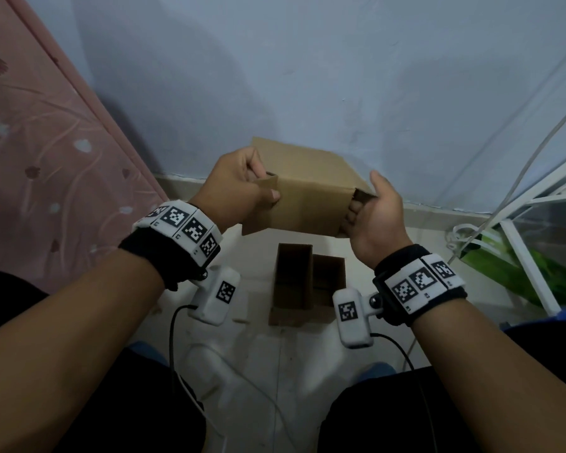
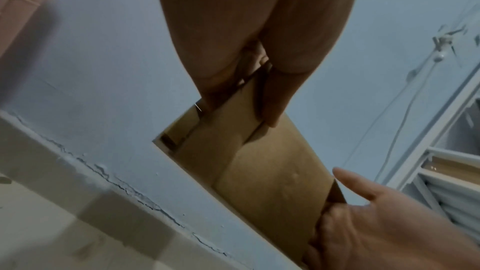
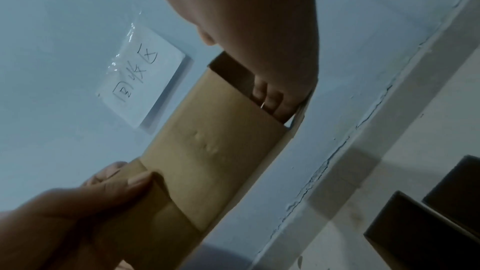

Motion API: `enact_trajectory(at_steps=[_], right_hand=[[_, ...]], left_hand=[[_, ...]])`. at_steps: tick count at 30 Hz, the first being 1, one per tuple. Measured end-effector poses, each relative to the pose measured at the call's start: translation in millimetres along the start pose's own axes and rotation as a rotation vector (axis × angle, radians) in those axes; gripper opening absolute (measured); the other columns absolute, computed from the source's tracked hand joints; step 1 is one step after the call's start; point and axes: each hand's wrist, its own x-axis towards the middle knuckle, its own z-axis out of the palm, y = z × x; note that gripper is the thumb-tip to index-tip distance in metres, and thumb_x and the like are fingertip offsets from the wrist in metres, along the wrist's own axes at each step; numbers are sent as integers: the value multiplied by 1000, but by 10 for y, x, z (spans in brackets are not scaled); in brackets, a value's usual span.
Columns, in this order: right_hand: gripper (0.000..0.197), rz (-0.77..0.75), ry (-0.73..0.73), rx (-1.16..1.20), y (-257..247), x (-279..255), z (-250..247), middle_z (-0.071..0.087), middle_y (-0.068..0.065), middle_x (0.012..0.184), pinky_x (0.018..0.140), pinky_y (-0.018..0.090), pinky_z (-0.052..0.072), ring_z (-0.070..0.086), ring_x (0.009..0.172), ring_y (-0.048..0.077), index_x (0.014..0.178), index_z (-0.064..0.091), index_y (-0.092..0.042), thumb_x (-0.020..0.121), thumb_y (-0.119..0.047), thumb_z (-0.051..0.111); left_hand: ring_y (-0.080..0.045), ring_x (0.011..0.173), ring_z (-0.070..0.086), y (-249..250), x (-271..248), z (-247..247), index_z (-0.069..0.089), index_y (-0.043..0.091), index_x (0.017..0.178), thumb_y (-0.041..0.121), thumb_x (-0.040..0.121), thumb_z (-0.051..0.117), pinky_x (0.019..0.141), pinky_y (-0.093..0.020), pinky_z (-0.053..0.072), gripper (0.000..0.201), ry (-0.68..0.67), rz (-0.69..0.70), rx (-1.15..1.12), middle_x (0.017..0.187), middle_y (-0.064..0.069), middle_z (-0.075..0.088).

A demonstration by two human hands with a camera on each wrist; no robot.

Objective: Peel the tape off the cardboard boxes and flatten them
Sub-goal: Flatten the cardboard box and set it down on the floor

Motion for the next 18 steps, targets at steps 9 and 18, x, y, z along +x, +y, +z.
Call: enact_trajectory(at_steps=[9, 18], right_hand=[[21, -180, 68, -300, -82, -85, 89, 63, 11, 102, 79, 42, 53, 62, 94, 31, 100, 59, -13, 86, 2, 57], [38, -413, -7, -1022, 153, -216, 198, 60, -2, 107, 73, 33, 56, 61, 96, 18, 131, 46, -16, 95, -6, 51]], left_hand=[[-31, 109, 66, -74, 33, -21, 41, 13, 144, 31, 71, 87, 96, -48, 56, 87, 258, -351, -222, 130, -14, 56], [-29, 86, 72, -106, 17, -28, 68, 12, 82, 29, 67, 83, 81, -47, 61, 28, 312, -238, 177, 93, -9, 74]])
